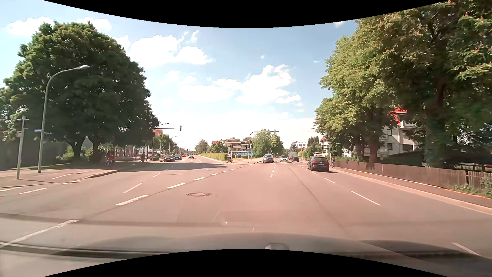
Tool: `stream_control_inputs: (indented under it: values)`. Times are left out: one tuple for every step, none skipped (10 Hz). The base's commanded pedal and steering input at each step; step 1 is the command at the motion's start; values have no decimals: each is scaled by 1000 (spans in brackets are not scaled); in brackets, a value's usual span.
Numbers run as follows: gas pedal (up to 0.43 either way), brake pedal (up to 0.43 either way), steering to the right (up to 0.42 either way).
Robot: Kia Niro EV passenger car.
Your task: Follow the waypoints while adhering to traffic rules and regulations
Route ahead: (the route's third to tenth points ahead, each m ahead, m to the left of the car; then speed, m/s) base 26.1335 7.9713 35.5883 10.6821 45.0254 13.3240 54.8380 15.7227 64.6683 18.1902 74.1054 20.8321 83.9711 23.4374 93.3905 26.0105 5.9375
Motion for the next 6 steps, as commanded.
stream_control_inputs:
  values:
    - [47,0,-30]
    - [47,0,-31]
    - [47,0,-31]
    - [87,0,-31]
    - [130,0,-33]
    - [228,0,-35]
